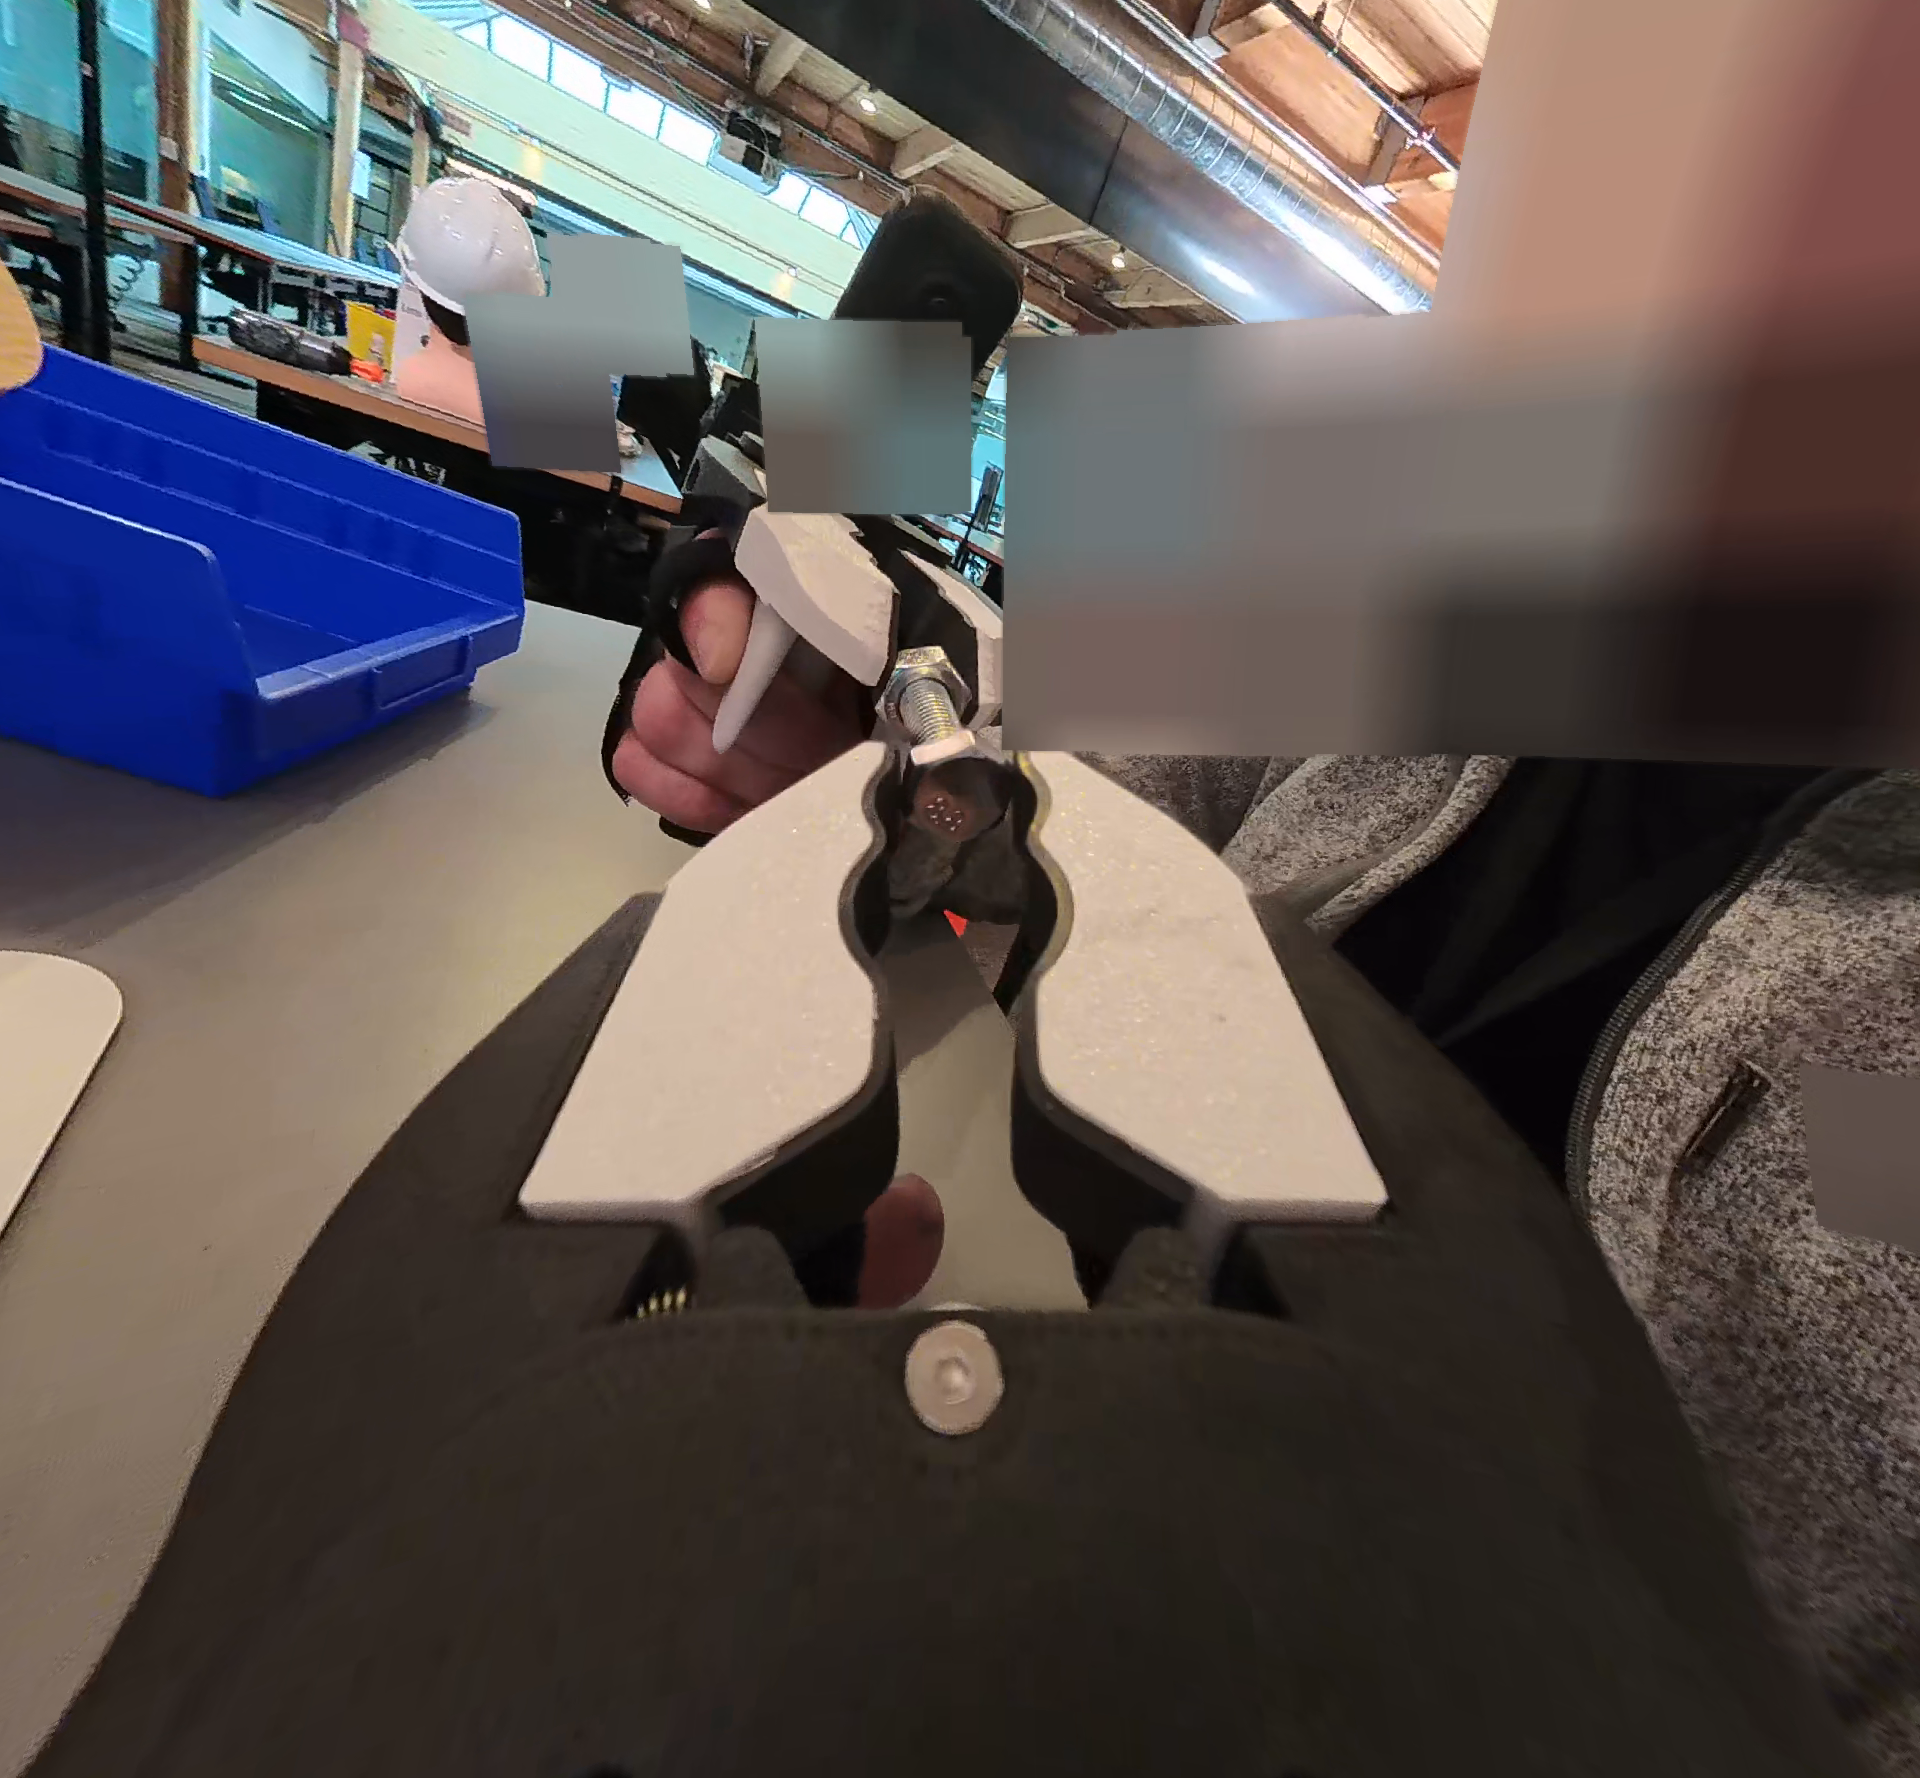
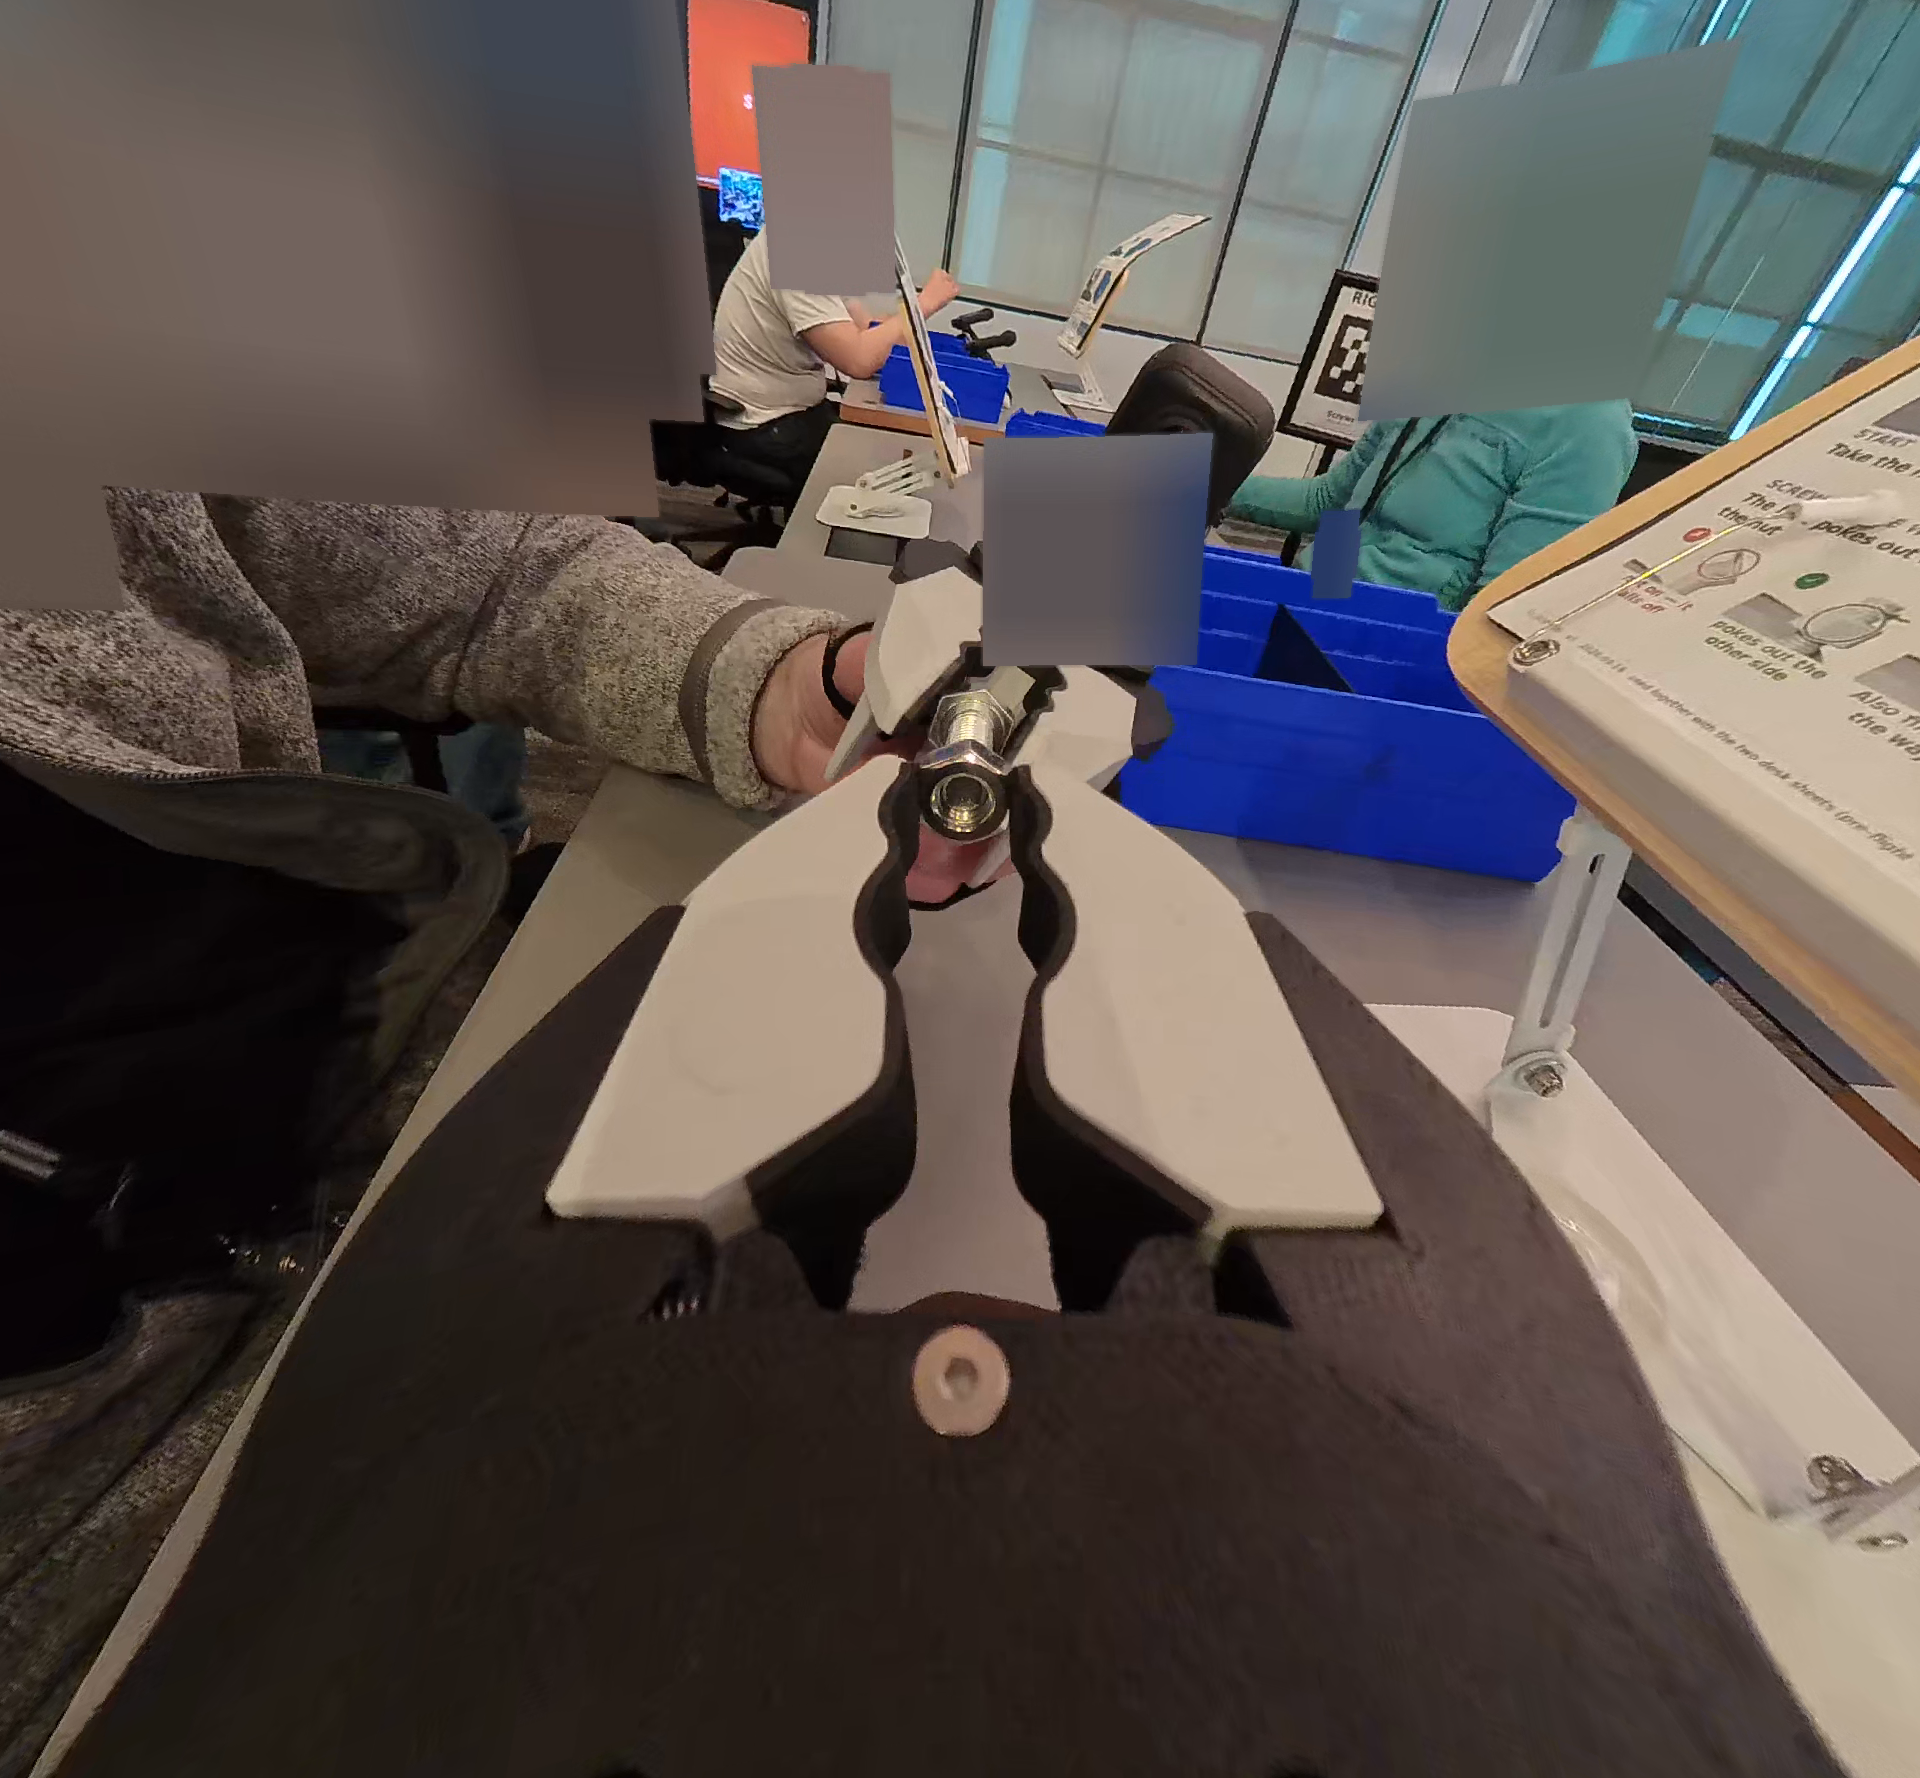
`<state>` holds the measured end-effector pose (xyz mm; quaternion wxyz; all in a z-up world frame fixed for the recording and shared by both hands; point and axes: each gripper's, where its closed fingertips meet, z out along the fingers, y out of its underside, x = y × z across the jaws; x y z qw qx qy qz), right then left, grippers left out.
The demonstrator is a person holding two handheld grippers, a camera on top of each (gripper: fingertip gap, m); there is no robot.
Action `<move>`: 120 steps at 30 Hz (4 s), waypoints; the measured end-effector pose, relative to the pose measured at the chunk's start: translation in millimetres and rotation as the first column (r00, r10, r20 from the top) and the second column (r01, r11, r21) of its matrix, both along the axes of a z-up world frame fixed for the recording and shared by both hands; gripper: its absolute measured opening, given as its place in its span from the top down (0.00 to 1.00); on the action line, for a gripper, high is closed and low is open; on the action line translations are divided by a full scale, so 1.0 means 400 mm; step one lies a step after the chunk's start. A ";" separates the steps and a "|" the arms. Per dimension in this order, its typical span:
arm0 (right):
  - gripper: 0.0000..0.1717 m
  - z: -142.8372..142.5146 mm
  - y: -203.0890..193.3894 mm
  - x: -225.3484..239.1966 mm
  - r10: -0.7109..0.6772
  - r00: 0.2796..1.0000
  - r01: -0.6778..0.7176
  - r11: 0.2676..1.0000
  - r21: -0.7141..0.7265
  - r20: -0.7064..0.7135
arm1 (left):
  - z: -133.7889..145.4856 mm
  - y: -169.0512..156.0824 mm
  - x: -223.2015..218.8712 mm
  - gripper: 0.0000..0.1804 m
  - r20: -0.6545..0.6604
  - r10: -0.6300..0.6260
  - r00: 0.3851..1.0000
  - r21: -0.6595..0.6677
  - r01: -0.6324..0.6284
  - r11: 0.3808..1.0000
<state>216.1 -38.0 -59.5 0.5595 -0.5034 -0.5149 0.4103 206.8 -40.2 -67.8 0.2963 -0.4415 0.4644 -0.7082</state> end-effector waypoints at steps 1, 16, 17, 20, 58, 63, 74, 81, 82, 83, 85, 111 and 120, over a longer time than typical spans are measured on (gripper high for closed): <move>0.90 -0.001 0.001 0.001 -0.002 1.000 0.002 1.000 0.000 0.003 | 0.001 0.002 0.000 0.89 0.003 0.008 1.000 0.005 -0.008 1.000; 0.90 -0.022 0.016 0.003 0.060 0.994 -0.083 0.959 -0.272 -0.089 | -0.030 0.019 0.003 0.90 -0.048 0.239 0.970 0.498 -0.184 0.848; 0.90 -0.025 0.019 0.003 0.068 0.992 -0.100 0.943 -0.318 -0.110 | -0.037 0.022 0.003 0.90 -0.047 0.269 0.962 0.566 -0.196 0.801; 0.90 -0.036 0.025 0.004 0.077 0.985 -0.141 0.881 -0.451 -0.158 | -0.062 0.032 0.004 0.90 -0.018 0.367 0.930 0.770 -0.221 0.599; 0.90 -0.049 0.000 -0.021 -0.071 0.962 -0.010 0.956 0.293 0.265 | -0.039 -0.012 -0.011 0.90 -0.007 -0.035 0.999 0.139 0.036 0.990; 0.90 -0.054 0.008 -0.018 -0.008 0.975 -0.020 0.992 0.123 0.224 | -0.048 -0.005 -0.007 0.90 -0.034 0.064 0.997 0.307 -0.050 0.951; 0.90 -0.096 0.031 -0.017 0.113 0.990 -0.076 0.931 -0.358 0.084 | -0.109 0.041 -0.009 0.90 -0.034 0.418 0.908 0.896 -0.157 0.414; 0.90 -0.126 0.064 -0.010 0.104 0.995 -0.084 0.795 -0.601 -0.002 | -0.135 0.094 -0.011 0.90 0.139 0.596 0.791 0.984 -0.042 -0.174; 0.90 -0.132 0.065 -0.009 0.104 0.995 -0.082 0.791 -0.606 0.001 | -0.139 0.095 -0.010 0.90 0.136 0.603 0.786 0.982 -0.026 -0.188; 0.90 -0.133 0.066 -0.008 0.101 0.995 -0.083 0.790 -0.608 -0.004 | -0.139 0.096 -0.010 0.90 0.143 0.602 0.786 0.981 -0.032 -0.192; 0.90 -0.132 0.068 -0.008 0.094 0.996 -0.075 0.800 -0.595 0.000 | -0.140 0.099 -0.009 0.90 0.137 0.603 0.786 0.985 -0.045 -0.164; 0.90 -0.080 0.035 -0.005 -0.011 0.984 0.009 1.000 0.008 0.176 | -0.070 0.007 0.004 0.80 -0.090 -0.008 0.996 0.074 0.015 0.997; 0.90 -0.080 0.025 -0.011 -0.027 0.981 0.014 0.998 0.065 0.193 | -0.072 0.011 0.005 0.89 -0.078 -0.022 0.997 0.040 0.026 0.999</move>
